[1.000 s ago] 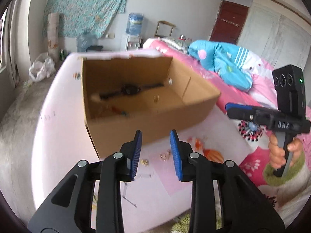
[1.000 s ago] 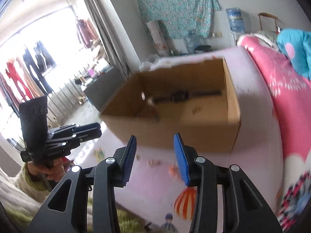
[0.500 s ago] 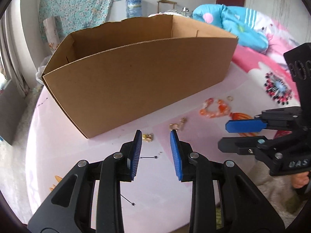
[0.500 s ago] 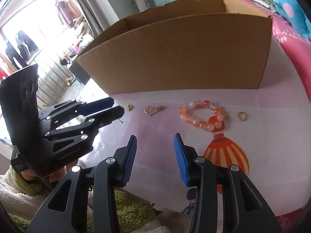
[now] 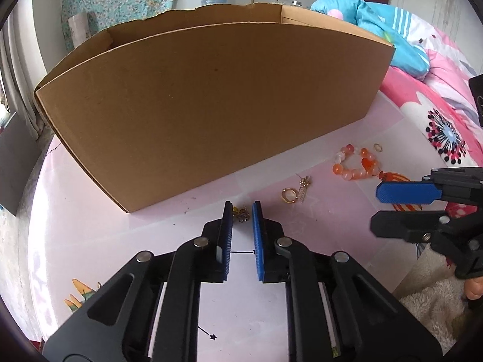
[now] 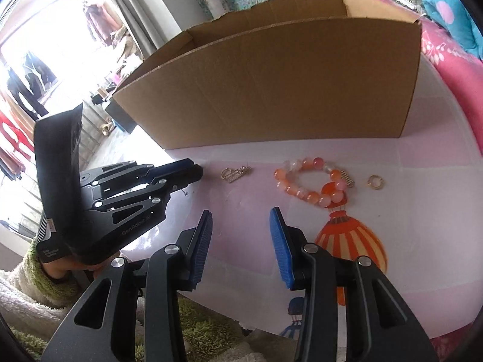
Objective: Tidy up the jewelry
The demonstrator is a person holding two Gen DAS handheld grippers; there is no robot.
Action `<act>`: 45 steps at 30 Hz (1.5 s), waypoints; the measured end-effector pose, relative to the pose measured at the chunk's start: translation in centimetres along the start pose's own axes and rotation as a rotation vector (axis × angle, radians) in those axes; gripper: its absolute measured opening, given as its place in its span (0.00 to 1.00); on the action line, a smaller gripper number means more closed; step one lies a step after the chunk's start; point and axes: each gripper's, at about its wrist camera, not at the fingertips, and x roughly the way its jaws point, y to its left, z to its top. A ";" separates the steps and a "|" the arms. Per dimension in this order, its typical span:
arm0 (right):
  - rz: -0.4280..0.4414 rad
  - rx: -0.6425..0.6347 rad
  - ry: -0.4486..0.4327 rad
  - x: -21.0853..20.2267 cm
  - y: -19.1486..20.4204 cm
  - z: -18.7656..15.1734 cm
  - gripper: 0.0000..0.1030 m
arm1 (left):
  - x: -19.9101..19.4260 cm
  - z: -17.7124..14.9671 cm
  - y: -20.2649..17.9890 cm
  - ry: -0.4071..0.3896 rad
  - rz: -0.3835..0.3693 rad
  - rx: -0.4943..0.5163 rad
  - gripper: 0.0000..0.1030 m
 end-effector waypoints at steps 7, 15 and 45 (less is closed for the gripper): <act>-0.062 0.016 -0.067 -1.9 -1.4 0.1 0.38 | 0.2 0.0 0.1 -0.016 0.008 -0.012 0.04; -0.142 0.023 -0.088 -2.6 -2.7 -0.1 0.38 | 0.1 0.0 0.0 -0.021 0.013 -0.018 0.01; -0.339 -0.046 -0.060 0.1 -5.6 1.1 0.12 | 0.0 -0.3 0.0 -0.031 0.028 -0.030 0.01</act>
